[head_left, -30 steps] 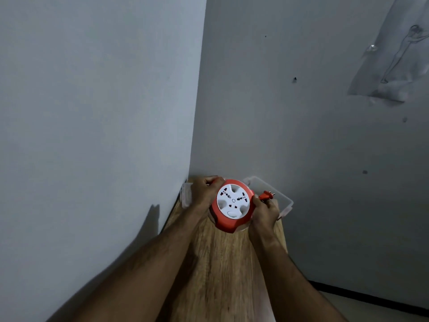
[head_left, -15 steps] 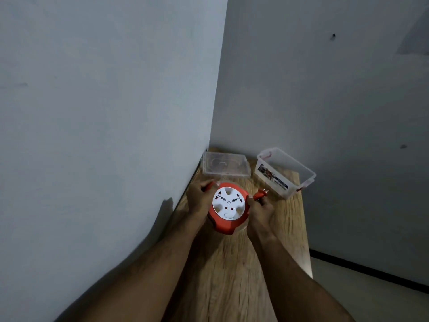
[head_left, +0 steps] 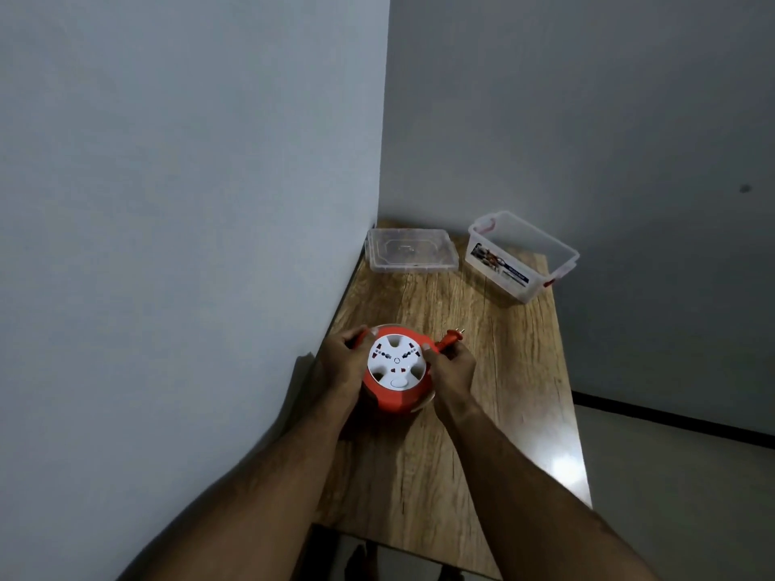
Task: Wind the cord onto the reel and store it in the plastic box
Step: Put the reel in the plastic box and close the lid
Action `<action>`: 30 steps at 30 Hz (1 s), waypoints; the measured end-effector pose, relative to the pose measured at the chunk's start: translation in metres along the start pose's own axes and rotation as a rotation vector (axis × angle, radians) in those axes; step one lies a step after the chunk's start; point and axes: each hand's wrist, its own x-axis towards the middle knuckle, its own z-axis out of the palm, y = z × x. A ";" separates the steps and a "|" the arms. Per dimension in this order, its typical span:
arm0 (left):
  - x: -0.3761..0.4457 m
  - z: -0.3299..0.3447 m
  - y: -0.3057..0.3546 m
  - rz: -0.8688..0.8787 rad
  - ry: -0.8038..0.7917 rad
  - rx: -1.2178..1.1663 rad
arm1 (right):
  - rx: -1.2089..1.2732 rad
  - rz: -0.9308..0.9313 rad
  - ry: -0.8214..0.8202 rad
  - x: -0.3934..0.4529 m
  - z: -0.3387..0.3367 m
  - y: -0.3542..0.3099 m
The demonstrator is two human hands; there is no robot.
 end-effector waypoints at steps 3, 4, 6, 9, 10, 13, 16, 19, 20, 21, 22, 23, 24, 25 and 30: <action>0.001 -0.003 -0.008 0.008 -0.004 0.025 | -0.039 -0.003 0.023 -0.001 0.002 0.010; 0.001 -0.004 -0.008 0.008 -0.006 0.038 | -0.048 -0.004 0.029 -0.001 0.003 0.013; 0.002 -0.005 -0.010 0.013 -0.016 0.055 | -0.062 -0.010 0.030 0.000 0.006 0.016; 0.007 -0.009 -0.009 0.016 -0.031 0.102 | -0.085 -0.008 0.036 0.002 0.012 0.019; 0.009 -0.011 -0.009 0.020 -0.032 0.148 | -0.090 -0.008 0.036 0.002 0.014 0.019; 0.019 -0.017 -0.021 0.065 -0.001 0.269 | -0.098 0.006 0.030 0.003 0.020 0.021; 0.025 -0.017 -0.028 0.058 0.027 0.283 | -0.124 0.015 0.019 0.006 0.026 0.026; 0.025 -0.017 -0.025 0.072 0.030 0.283 | -0.131 0.024 -0.003 0.010 0.031 0.033; 0.025 -0.016 -0.026 0.066 0.028 0.281 | -0.151 0.019 -0.009 0.011 0.032 0.034; 0.025 -0.015 -0.026 0.061 0.027 0.284 | -0.169 0.008 -0.011 0.011 0.033 0.035; 0.025 -0.014 -0.026 0.056 0.023 0.278 | -0.182 0.004 -0.010 0.012 0.033 0.036; 0.025 -0.013 -0.027 0.054 0.023 0.269 | -0.190 -0.003 -0.010 0.012 0.033 0.036; 0.025 -0.012 -0.028 0.047 0.027 0.260 | -0.201 -0.009 -0.010 0.012 0.033 0.036; 0.026 -0.011 -0.029 0.048 0.037 0.260 | -0.211 -0.015 -0.012 0.013 0.034 0.037; 0.026 -0.008 -0.029 0.041 0.063 0.274 | -0.257 -0.013 -0.056 0.019 0.036 0.038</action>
